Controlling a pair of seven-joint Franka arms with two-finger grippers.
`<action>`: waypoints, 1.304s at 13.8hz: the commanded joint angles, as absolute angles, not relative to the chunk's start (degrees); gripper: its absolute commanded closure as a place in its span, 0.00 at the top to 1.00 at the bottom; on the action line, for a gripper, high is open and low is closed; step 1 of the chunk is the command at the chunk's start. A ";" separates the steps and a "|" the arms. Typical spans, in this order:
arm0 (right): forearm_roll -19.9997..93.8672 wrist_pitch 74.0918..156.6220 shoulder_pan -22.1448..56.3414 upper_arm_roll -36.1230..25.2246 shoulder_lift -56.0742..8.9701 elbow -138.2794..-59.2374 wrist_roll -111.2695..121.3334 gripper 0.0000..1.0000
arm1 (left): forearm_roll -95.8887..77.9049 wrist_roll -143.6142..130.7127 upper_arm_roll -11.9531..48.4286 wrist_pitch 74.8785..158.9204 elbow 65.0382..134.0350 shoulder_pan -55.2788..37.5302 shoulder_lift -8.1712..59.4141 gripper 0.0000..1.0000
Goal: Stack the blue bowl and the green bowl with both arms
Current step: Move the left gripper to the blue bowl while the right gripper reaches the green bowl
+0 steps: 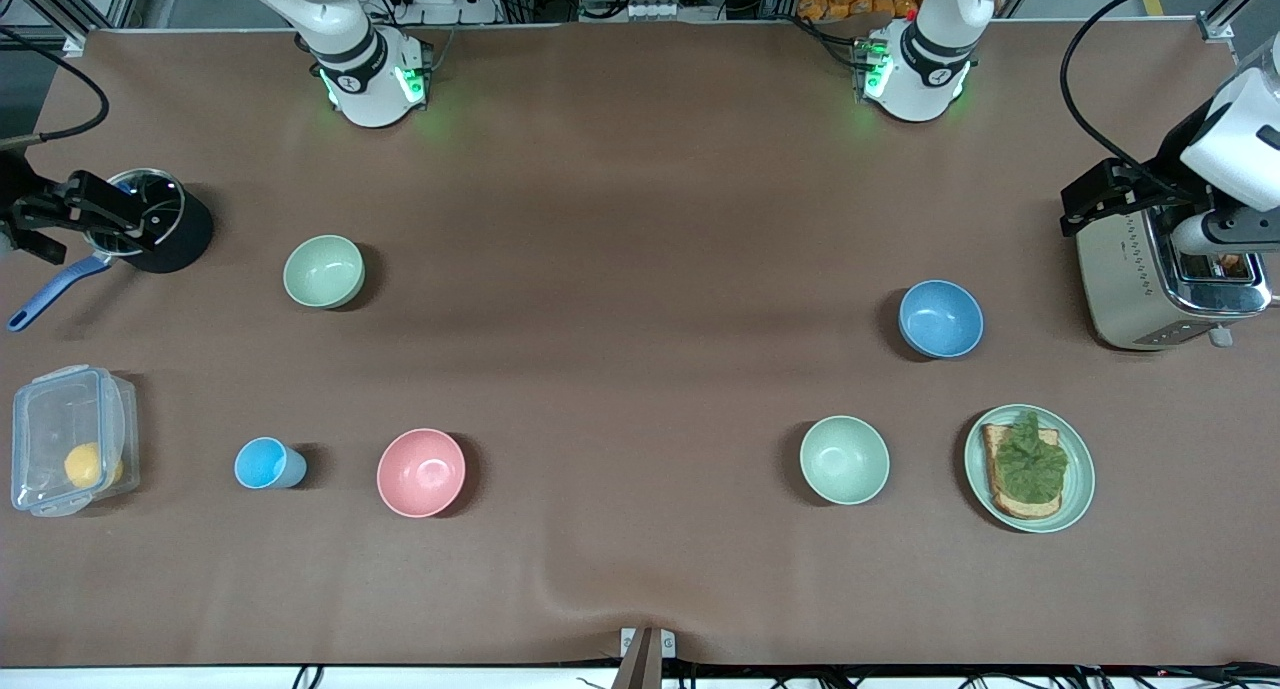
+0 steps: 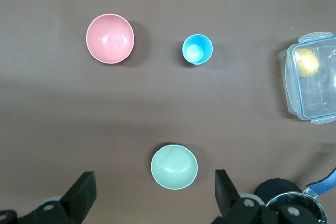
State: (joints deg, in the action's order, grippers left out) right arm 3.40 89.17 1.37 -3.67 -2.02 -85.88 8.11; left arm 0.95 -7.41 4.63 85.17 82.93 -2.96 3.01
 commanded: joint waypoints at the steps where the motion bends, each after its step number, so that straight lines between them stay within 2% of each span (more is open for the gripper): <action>1: 3.96 88.42 1.41 -3.69 -1.93 -85.08 7.73 1.00 | 2.02 -6.07 4.84 84.20 82.79 -2.37 2.11 1.00; 6: 4.04 88.24 1.41 -3.69 -1.93 -85.08 7.82 1.00 | 2.11 -5.98 4.57 84.29 82.62 -1.15 2.72 1.00; 13: 3.78 87.98 -1.57 -3.87 -4.57 -88.58 13.77 1.00 | 5.97 -6.59 4.66 84.98 84.99 2.36 12.99 1.00; 14: 3.78 88.50 -2.37 -3.95 -4.40 -90.68 15.63 1.00 | 5.28 -6.59 4.75 87.77 86.73 3.77 14.23 1.00; 17: 4.13 89.99 -6.14 -3.87 -4.04 -95.87 15.56 1.00 | 5.10 -6.50 4.92 106.99 103.30 5.70 11.88 1.00; 18: 4.48 91.65 -6.59 -3.87 -3.52 -98.67 15.56 1.00 | 5.01 -6.59 5.18 110.97 107.36 5.89 11.17 1.00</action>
